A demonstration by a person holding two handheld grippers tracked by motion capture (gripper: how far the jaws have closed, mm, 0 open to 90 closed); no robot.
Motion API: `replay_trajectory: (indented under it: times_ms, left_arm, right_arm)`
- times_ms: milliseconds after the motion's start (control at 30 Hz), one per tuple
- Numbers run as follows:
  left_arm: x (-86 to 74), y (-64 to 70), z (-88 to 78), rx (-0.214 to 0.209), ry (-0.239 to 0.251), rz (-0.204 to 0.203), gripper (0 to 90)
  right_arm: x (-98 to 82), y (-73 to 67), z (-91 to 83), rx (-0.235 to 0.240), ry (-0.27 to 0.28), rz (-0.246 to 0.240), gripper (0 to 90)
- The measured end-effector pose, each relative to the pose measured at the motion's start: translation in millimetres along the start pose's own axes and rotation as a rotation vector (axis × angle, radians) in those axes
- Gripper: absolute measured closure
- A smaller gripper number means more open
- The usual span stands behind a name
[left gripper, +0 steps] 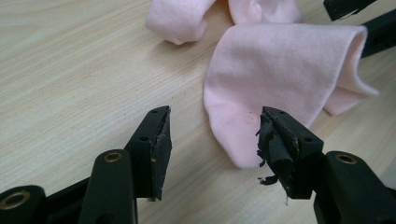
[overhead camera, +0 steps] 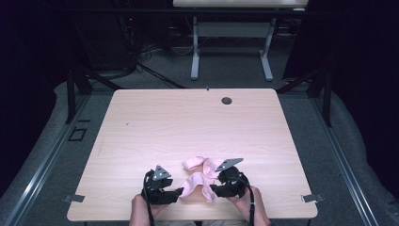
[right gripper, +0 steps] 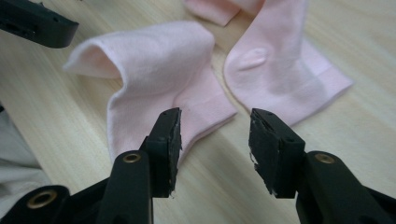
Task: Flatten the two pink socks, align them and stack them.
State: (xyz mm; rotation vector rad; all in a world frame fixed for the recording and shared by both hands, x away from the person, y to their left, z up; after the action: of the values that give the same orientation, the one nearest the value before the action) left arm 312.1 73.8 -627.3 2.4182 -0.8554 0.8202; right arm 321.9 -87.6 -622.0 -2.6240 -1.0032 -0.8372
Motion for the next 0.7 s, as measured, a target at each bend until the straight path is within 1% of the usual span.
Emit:
replay_trajectory:
  times_ms: [33, 67, 100, 167, 200, 267, 333, 367, 400, 467, 533, 600, 633, 700]
  left_arm:
    - [-1.4, 1.8, 4.1, 0.013, -0.023, 0.020, 44.1]
    - [-1.9, 2.5, 6.2, 0.022, -0.030, 0.032, 44.6]
    - [-2.9, 3.5, 8.6, 0.033, -0.042, 0.044, 45.4]
    - [-4.7, 4.8, 12.1, 0.047, -0.061, 0.064, 46.4]
    - [-5.6, 5.1, 13.9, 0.058, -0.069, 0.074, 47.6]
    - [-6.9, 5.2, 15.4, 0.070, -0.076, 0.083, 50.8]
    - [-7.6, 5.6, 16.3, 0.070, -0.075, 0.082, 55.1]
    - [-8.6, 5.7, 16.7, 0.074, -0.083, 0.089, 56.7]
    - [-9.5, 6.7, 17.8, 0.078, -0.084, 0.087, 58.3]
    - [-11.3, 7.4, 18.6, 0.078, -0.093, 0.103, 61.9]
    - [-11.6, 9.1, 18.9, 0.076, -0.091, 0.104, 66.0]
    - [-11.7, 9.8, 18.8, 0.083, -0.090, 0.114, 71.9]
    - [-11.9, 10.1, 18.7, 0.083, -0.089, 0.118, 75.8]
    - [-12.4, 10.8, 18.8, 0.076, -0.082, 0.127, 83.4]
  right_arm:
    - [-1.5, -2.3, 4.5, -0.009, -0.003, -0.003, 52.5]
    - [-2.6, -6.6, 9.6, -0.006, -0.008, -0.009, 51.8]
    - [-3.1, -8.1, 10.9, -0.009, -0.018, -0.009, 51.9]
    - [-2.3, -9.8, 14.5, -0.025, -0.016, -0.025, 52.0]
    - [-2.6, -11.4, 15.5, -0.023, -0.023, -0.028, 52.7]
    - [-4.8, -11.4, 18.3, -0.045, -0.042, -0.039, 54.3]
    - [-6.3, -12.5, 21.1, -0.046, -0.039, -0.041, 57.3]
    - [-8.0, -13.3, 21.1, -0.044, -0.051, -0.037, 58.7]
    - [-8.2, -14.1, 21.4, -0.042, -0.045, -0.035, 60.2]
    - [-7.7, -15.6, 21.9, -0.038, -0.029, -0.034, 63.4]
    - [-8.7, -17.1, 21.7, -0.029, -0.032, -0.028, 68.5]
    - [-9.3, -19.3, 21.7, -0.010, -0.022, -0.029, 74.8]
    - [-9.9, -20.0, 21.4, 0.002, -0.020, -0.023, 78.2]
    - [-10.9, -20.5, 21.5, 0.039, -0.004, 0.000, 82.1]
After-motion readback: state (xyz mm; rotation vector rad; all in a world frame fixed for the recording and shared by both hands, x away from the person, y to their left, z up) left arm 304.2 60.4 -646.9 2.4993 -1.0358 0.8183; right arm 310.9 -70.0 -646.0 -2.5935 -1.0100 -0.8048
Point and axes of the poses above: each handheld gripper's, and its own axes: z roughly forward along the jaws, x roughly out of its top, y roughly to its right, the point moved 10 cm from there along z, roughly forward along the jaws, and after that the axes turned 6 degrees about -x, right-handed, at the moved point
